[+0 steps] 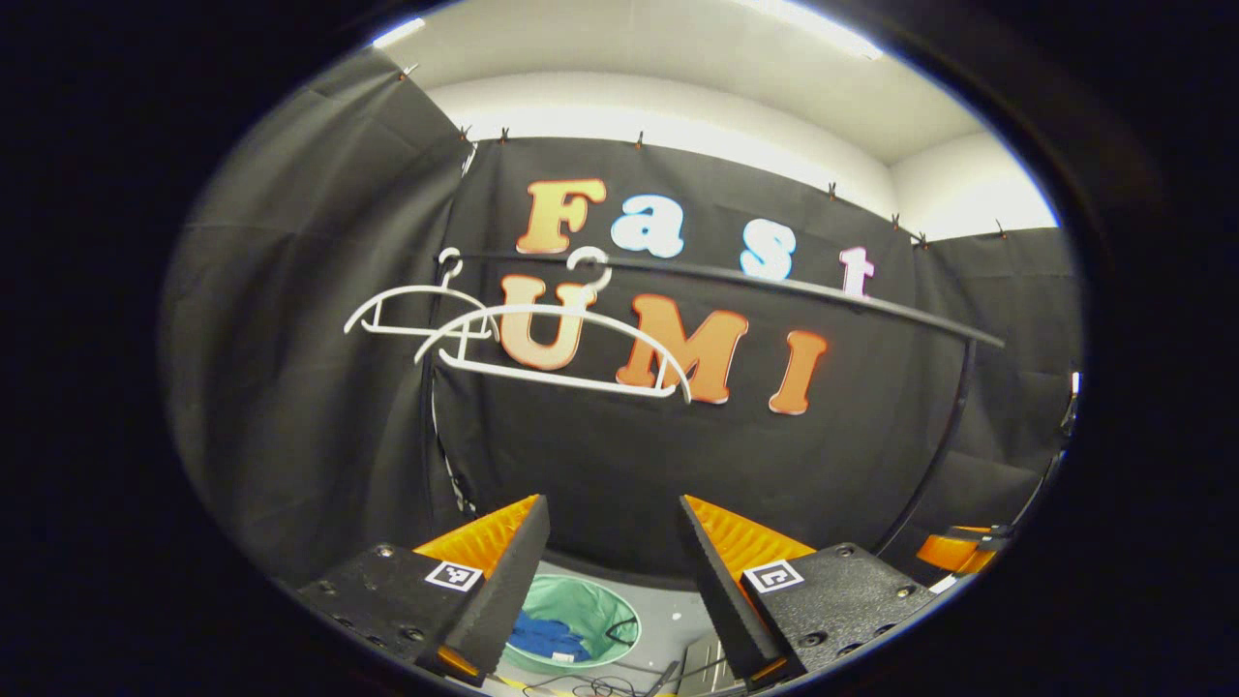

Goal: Grasp the clothes on the hanger with both hands and then place them into the laundry hamper below.

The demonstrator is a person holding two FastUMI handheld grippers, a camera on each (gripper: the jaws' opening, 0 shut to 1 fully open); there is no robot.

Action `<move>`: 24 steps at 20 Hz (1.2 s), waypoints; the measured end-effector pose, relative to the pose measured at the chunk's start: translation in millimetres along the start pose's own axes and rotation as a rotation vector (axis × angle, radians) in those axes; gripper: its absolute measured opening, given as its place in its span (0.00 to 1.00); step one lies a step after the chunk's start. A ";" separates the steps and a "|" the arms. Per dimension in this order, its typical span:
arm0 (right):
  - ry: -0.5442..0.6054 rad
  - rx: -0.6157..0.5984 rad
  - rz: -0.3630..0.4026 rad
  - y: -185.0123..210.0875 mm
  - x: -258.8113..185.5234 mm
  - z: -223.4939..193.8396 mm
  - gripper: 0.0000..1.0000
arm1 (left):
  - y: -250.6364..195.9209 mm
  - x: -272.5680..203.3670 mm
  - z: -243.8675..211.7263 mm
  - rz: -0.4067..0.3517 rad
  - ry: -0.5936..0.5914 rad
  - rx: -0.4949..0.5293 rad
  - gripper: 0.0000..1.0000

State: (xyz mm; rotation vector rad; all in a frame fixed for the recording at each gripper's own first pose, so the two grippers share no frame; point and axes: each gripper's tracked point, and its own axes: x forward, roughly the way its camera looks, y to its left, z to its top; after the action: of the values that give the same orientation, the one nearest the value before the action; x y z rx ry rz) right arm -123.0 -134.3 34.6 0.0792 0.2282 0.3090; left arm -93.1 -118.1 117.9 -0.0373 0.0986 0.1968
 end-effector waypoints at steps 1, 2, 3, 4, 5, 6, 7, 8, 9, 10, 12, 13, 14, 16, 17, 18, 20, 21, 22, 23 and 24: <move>-0.031 -0.020 -0.023 -11.1 -9.5 15.8 0.93 | 0.0 -10.4 12.3 -0.003 -0.018 -0.003 0.80; -0.057 -0.049 -0.049 -22.8 -18.7 27.8 0.88 | 0.9 -15.4 21.5 -0.006 -0.031 -0.007 0.80; -0.081 -0.081 -0.082 -34.4 -29.5 36.9 0.88 | 3.1 -17.4 31.3 -0.007 -0.050 -0.016 0.80; -0.106 -0.110 -0.110 -42.6 -37.6 46.0 0.88 | 4.9 -21.2 42.8 -0.010 -0.068 -0.021 0.81; -0.128 -0.125 -0.126 -48.1 -46.6 55.0 0.88 | 5.3 -22.8 55.5 -0.012 -0.088 -0.021 0.82; -0.146 -0.122 -0.130 -49.5 -54.3 63.4 0.89 | 6.7 -23.0 62.6 -0.007 -0.101 -0.014 0.84; -0.164 -0.102 -0.123 -45.7 -61.8 72.1 0.89 | 9.4 -27.6 69.7 -0.002 -0.111 -0.005 0.85; -0.179 -0.092 -0.121 -43.1 -65.4 77.4 0.92 | 10.2 -29.3 74.7 -0.001 -0.120 -0.001 0.87; -0.189 -0.101 -0.132 -46.9 -70.6 81.0 0.96 | 10.9 -32.7 77.2 0.000 -0.126 -0.001 0.87; -0.201 -0.112 -0.139 -49.2 -75.2 83.8 1.00 | 10.6 -32.3 75.4 0.000 -0.130 -0.003 0.87; -0.214 -0.113 -0.132 -43.8 -80.2 86.3 0.94 | 11.4 -31.8 75.5 0.001 -0.134 -0.007 0.87; -0.210 -0.110 -0.128 -41.1 -80.7 83.7 0.89 | 12.0 -33.5 75.8 0.001 -0.134 -0.008 0.87; -0.205 -0.106 -0.125 -39.9 -79.7 81.1 0.89 | 11.6 -34.2 75.2 0.000 -0.130 -0.011 0.87; -0.193 -0.083 -0.115 -38.1 -77.5 75.6 0.89 | 10.4 -35.9 73.7 -0.007 -0.123 -0.017 0.87; -0.191 -0.075 -0.114 -37.9 -77.2 73.8 0.89 | 10.2 -38.1 72.4 -0.008 -0.116 -0.018 0.87; -0.190 -0.070 -0.113 -38.7 -76.3 73.1 0.92 | 9.8 -39.0 72.0 -0.007 -0.114 -0.017 0.87; -0.193 -0.067 -0.117 -39.0 -77.9 73.2 0.98 | 11.3 -38.9 71.0 -0.005 -0.108 -0.014 0.87; -0.194 -0.068 -0.119 -39.9 -78.6 73.1 0.98 | 11.2 -38.9 70.3 -0.007 -0.107 -0.015 0.87; -0.195 -0.070 -0.119 -39.2 -78.3 72.9 0.98 | 10.3 -38.7 69.5 -0.008 -0.103 -0.018 0.87; -0.195 -0.069 -0.120 -40.2 -78.5 72.1 0.98 | 9.5 -39.4 68.0 -0.009 -0.100 -0.020 0.92; -0.194 -0.066 -0.120 -40.6 -78.3 71.3 0.98 | 8.5 -39.4 66.8 -0.012 -0.096 -0.022 0.92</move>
State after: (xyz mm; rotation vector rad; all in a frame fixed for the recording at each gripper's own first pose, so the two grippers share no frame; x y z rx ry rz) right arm -167.0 -200.2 115.8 0.0301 0.0302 0.1876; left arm -126.9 -114.4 188.1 -0.0502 0.0003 0.1874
